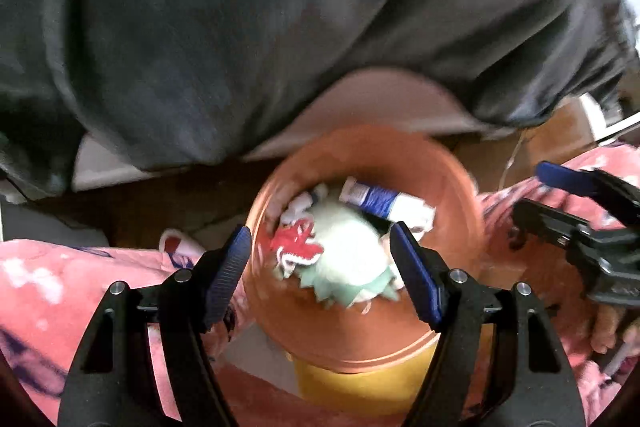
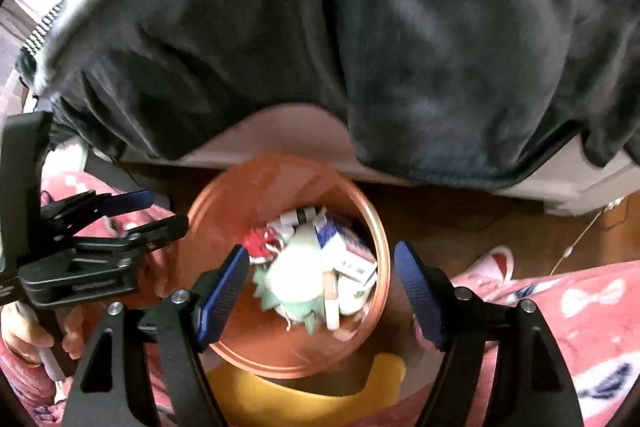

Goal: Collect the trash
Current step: 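Grasp the yellow translucent hair clip with the right gripper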

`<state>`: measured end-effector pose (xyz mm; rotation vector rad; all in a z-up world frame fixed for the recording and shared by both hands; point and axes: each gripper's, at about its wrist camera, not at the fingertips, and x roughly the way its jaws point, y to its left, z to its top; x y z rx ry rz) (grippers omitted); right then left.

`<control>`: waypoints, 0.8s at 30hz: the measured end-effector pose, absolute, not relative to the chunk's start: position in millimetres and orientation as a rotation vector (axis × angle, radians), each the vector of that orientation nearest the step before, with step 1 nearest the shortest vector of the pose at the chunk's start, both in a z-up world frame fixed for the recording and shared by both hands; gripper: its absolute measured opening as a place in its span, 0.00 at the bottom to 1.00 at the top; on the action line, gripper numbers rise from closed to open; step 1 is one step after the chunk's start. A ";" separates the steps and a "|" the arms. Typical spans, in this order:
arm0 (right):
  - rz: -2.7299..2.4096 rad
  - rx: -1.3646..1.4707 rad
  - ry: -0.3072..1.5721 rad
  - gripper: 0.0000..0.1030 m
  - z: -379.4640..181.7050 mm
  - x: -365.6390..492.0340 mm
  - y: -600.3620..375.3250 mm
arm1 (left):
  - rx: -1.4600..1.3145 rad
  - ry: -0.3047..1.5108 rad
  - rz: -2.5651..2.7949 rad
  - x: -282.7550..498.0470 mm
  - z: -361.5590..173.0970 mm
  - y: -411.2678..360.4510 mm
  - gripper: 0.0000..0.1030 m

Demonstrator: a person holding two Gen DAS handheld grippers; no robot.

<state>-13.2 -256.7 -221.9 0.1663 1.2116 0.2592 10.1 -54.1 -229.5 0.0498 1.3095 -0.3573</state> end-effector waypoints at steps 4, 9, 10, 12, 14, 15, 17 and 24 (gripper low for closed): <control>0.303 0.177 1.095 0.73 -177.0 -16.7 -259.1 | 0.028 1.181 -0.403 -0.4 -180.3 -42.8 0.70; 0.346 0.135 0.872 0.83 -88.1 0.0 -262.4 | 0.018 1.045 -0.388 -4.8 -131.8 -30.2 0.76; 0.341 0.124 0.841 0.83 -76.2 5.5 -263.1 | 0.017 1.027 -0.382 -4.5 -125.8 -28.9 0.76; 0.308 0.084 0.771 0.83 -48.2 28.9 -265.0 | 0.011 0.988 -0.373 -4.1 -114.5 -27.0 0.76; 0.276 0.044 0.713 0.84 -26.0 58.1 -263.1 | 0.005 0.959 -0.372 -2.7 -105.6 -27.0 0.76; 0.261 0.025 0.697 0.84 -17.2 77.3 -260.9 | 0.001 0.942 -0.371 -2.7 -101.2 -26.5 0.77; 0.230 -0.003 0.684 0.84 -6.6 112.7 -257.2 | -0.011 0.926 -0.370 -1.0 -95.7 -25.1 0.77; 0.014 -0.055 0.748 0.77 -16.1 247.5 -242.4 | -0.042 0.911 -0.359 4.3 -88.8 -14.3 0.77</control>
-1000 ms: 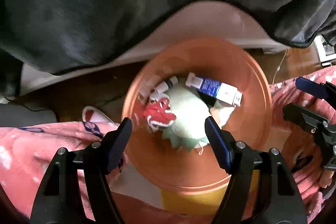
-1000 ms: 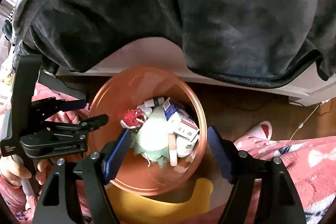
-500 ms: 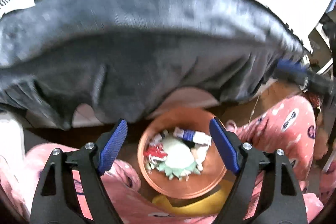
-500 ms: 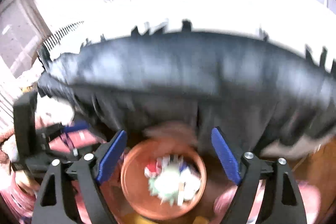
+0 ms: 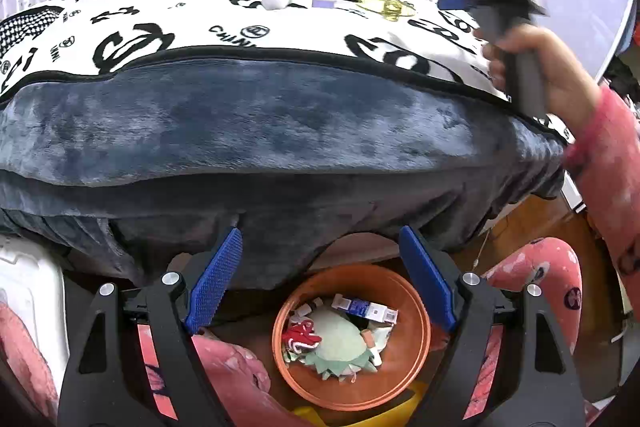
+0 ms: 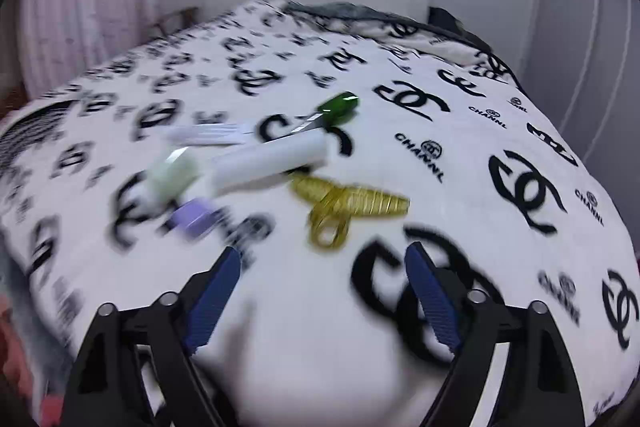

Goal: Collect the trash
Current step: 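Grasp the yellow translucent hair clip with the right gripper, then grasp the purple square case with the left gripper while the right holds the hair clip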

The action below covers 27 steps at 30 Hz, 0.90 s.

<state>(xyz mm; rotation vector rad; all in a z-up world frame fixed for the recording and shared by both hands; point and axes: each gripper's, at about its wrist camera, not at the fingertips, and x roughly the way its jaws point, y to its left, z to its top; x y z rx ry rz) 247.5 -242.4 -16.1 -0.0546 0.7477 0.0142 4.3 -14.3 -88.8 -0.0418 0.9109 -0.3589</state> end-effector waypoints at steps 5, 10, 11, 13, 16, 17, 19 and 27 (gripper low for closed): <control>-0.055 -0.039 0.818 0.62 -35.2 296.3 -241.3 | -0.070 0.924 -0.336 14.4 -91.2 -3.2 0.77; -0.090 -0.029 0.872 0.31 -47.7 311.5 -244.5 | -0.091 0.918 -0.332 22.0 -88.8 1.8 0.77; -0.080 -0.014 0.867 0.30 -46.4 310.7 -247.1 | -0.092 0.915 -0.333 22.4 -88.0 1.7 0.77; -0.062 0.013 0.851 0.28 -40.0 302.2 -254.2 | -0.094 0.911 -0.332 23.3 -86.1 1.2 0.77; -0.037 0.031 0.815 0.28 -27.9 285.4 -259.6 | -0.102 0.905 -0.347 24.2 -81.4 -1.1 0.77; -0.017 0.051 0.795 0.28 -20.2 271.9 -264.2 | -0.101 0.899 -0.353 24.9 -78.5 -3.0 0.77; 0.013 0.080 0.752 0.28 -8.0 247.2 -272.3 | -0.086 0.878 -0.363 28.3 -69.7 -8.9 0.77; 0.119 0.112 0.579 0.28 34.5 133.7 -302.7 | -0.029 0.772 -0.421 100.4 -20.8 -56.2 0.77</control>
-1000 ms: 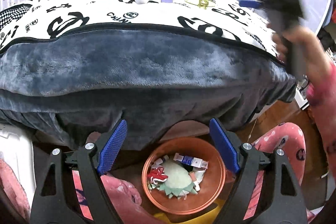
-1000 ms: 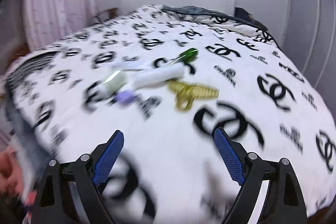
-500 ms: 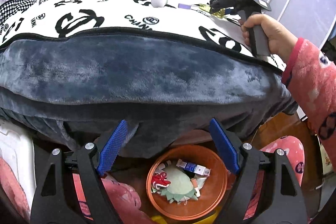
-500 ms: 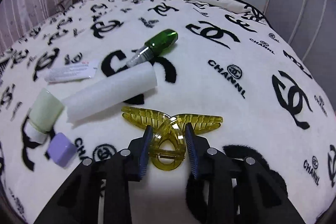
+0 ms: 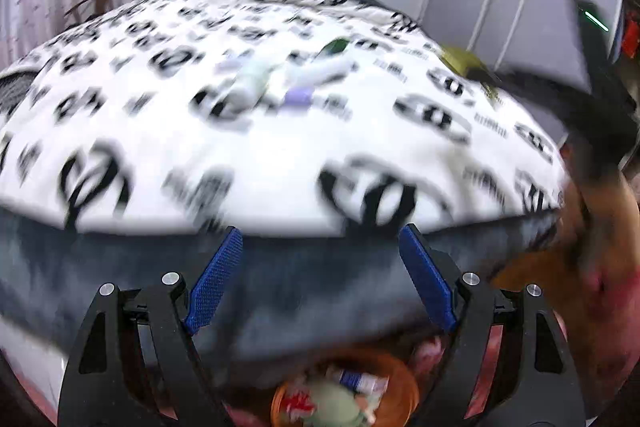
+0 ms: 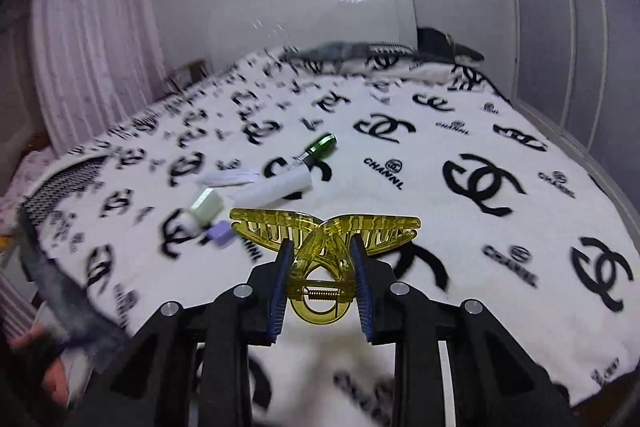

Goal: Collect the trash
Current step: 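Grasp the purple square case with the left gripper while the right holds the hair clip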

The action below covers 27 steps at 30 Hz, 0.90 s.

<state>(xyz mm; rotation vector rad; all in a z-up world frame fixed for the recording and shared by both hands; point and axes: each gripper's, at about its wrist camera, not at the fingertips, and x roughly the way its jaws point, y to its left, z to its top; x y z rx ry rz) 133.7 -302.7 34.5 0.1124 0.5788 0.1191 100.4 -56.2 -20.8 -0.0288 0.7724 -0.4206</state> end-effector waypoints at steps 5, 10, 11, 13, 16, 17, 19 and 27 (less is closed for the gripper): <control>0.161 0.108 0.537 0.28 38.5 86.1 -314.6 | -0.003 0.777 -0.413 185.4 -17.1 -90.8 0.76; 0.205 0.133 0.538 0.28 30.0 64.3 -326.4 | 0.026 0.857 -0.360 256.3 -40.2 -110.0 0.72; 0.209 0.131 0.539 0.28 28.4 63.2 -327.6 | 0.025 0.862 -0.346 262.2 -43.5 -109.7 0.68; 0.220 0.131 0.547 0.28 23.9 62.5 -330.8 | 0.007 0.879 -0.335 279.1 -50.1 -109.4 0.67; 0.229 0.154 0.558 0.28 17.6 63.3 -337.5 | 0.004 0.928 -0.320 291.4 -61.7 -111.8 0.36; 0.229 0.159 0.561 0.28 16.1 64.1 -339.6 | 0.004 0.935 -0.315 292.5 -64.7 -111.3 0.34; 0.228 0.172 0.561 0.28 13.6 65.1 -343.4 | -0.006 0.928 -0.321 292.2 -62.9 -109.7 0.34; 0.234 0.169 0.562 0.28 12.7 58.4 -336.8 | 0.002 0.871 -0.371 266.8 -37.0 -102.5 0.34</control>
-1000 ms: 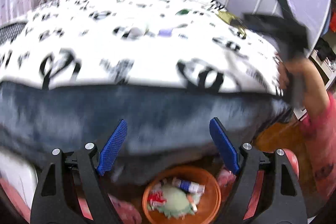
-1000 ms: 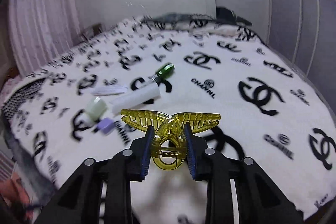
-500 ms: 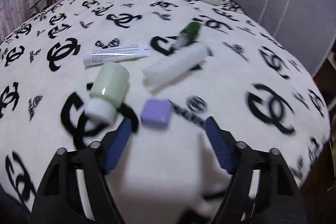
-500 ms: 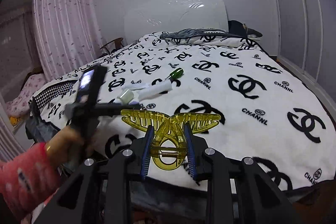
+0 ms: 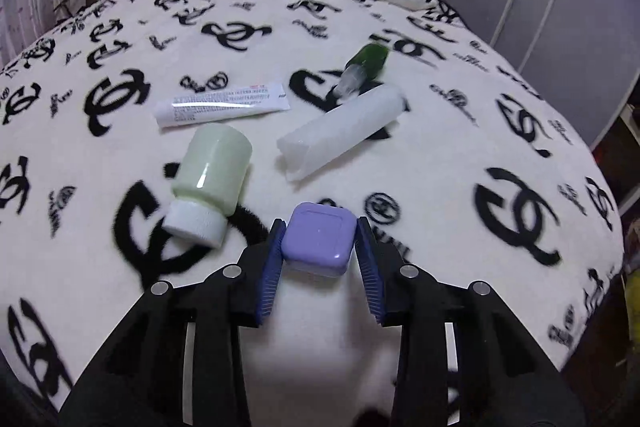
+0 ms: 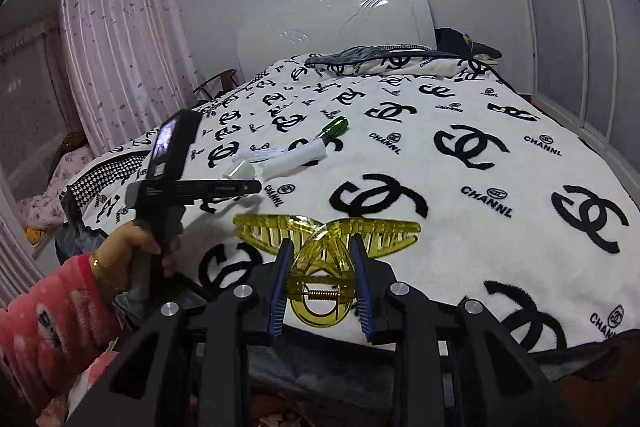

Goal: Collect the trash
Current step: 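Grasp the purple square case with the left gripper while the right holds the hair clip, then release the purple case and hair clip into the orange basin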

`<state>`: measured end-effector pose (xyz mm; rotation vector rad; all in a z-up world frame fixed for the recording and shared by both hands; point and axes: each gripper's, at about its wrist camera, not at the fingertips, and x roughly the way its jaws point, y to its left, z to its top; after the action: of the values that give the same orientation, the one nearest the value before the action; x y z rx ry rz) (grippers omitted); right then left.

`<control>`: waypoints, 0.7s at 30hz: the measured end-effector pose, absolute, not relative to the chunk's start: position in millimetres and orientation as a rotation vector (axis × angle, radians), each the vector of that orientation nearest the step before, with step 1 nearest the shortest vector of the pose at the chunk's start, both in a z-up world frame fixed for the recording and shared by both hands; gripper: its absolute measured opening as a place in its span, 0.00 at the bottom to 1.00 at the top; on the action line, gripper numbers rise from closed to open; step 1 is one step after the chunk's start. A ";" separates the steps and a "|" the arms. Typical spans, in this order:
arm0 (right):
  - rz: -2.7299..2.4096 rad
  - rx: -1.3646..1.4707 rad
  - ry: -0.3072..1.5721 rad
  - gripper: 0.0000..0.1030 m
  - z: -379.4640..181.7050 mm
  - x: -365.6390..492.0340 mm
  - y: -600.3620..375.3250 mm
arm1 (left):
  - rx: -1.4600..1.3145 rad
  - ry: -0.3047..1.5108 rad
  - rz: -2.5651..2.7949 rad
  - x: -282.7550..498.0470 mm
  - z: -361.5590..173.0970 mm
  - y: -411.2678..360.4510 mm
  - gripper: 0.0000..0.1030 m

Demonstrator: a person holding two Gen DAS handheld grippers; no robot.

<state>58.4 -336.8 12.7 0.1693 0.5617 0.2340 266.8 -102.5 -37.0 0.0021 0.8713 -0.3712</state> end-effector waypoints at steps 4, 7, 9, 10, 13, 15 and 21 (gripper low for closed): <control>0.241 0.148 0.558 0.28 17.9 48.7 -327.3 | -0.002 0.830 -0.418 228.3 -15.2 -95.3 0.34; 0.249 0.135 0.568 0.28 18.1 42.2 -319.3 | 0.016 0.816 -0.452 188.5 -4.4 -90.2 0.34; 0.262 0.116 0.574 0.28 17.6 32.5 -310.9 | 0.044 0.812 -0.483 156.5 -1.3 -86.2 0.34; 0.272 0.108 0.580 0.28 16.2 26.5 -306.8 | 0.062 0.810 -0.501 141.2 -1.1 -84.8 0.34; 0.301 0.091 0.607 0.28 8.6 10.1 -294.4 | 0.098 0.834 -0.552 89.5 -11.7 -77.7 0.34; 0.329 0.071 0.643 0.28 -2.5 -3.1 -283.2 | 0.099 0.878 -0.587 62.5 -28.5 -71.9 0.34; 0.399 0.012 0.837 0.28 -69.6 -29.8 -245.7 | 0.074 1.113 -0.595 23.3 -127.5 -63.4 0.34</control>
<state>-29.8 -245.7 -69.6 0.0121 0.8369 0.3985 23.3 -63.4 -127.5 0.0739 1.1129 -0.5951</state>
